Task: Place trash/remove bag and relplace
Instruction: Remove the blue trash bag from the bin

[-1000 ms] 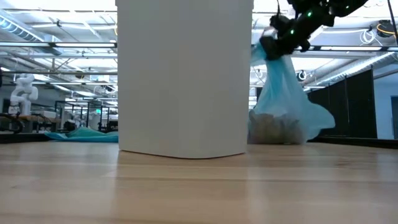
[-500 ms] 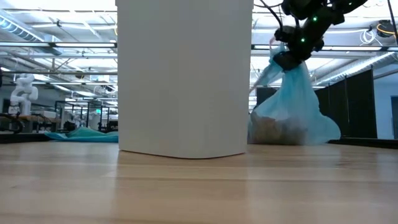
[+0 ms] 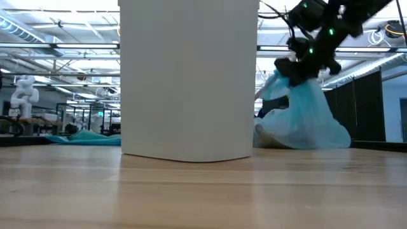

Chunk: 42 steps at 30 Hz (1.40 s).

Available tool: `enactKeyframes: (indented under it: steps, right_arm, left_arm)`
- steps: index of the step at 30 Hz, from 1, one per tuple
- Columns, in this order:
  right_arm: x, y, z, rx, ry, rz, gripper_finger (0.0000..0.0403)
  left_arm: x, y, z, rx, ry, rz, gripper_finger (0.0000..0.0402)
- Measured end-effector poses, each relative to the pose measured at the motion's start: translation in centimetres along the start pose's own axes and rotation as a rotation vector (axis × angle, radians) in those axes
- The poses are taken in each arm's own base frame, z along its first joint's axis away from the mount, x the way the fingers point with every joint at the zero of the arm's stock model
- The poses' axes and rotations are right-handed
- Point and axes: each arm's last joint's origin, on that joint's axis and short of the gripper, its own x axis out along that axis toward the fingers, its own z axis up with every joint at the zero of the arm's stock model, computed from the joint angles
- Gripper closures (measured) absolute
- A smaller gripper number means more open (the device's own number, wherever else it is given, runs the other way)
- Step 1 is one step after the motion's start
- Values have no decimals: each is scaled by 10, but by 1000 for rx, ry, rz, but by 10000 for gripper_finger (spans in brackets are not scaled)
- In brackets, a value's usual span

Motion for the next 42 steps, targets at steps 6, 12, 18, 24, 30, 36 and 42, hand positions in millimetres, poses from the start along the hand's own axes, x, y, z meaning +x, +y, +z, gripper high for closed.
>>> enactKeyframes:
  steps: [6,12,18,24,30,36,42]
  right_arm:
    - [8,0,-46,181,-147,-65,403]
    - [24,-16,-84,289,-147,-193,403]
    - [45,-20,-101,306,-48,-197,403]
    - [56,-15,-105,284,15,-107,403]
    - [42,-9,-94,276,-33,-12,374]
    - [25,-10,-77,266,-114,54,289]
    - [13,-17,-64,275,-177,96,188]
  left_arm:
    - [-11,5,-2,-28,-60,8,242]
    - [-16,6,-7,-42,-88,10,242]
    - [-15,6,-7,-36,-97,11,242]
    - [-14,6,-7,-24,-94,12,242]
    - [-14,6,-7,-20,-92,11,242]
    - [0,-1,-8,-39,-23,-11,242]
    - [17,-8,-12,2,82,4,242]
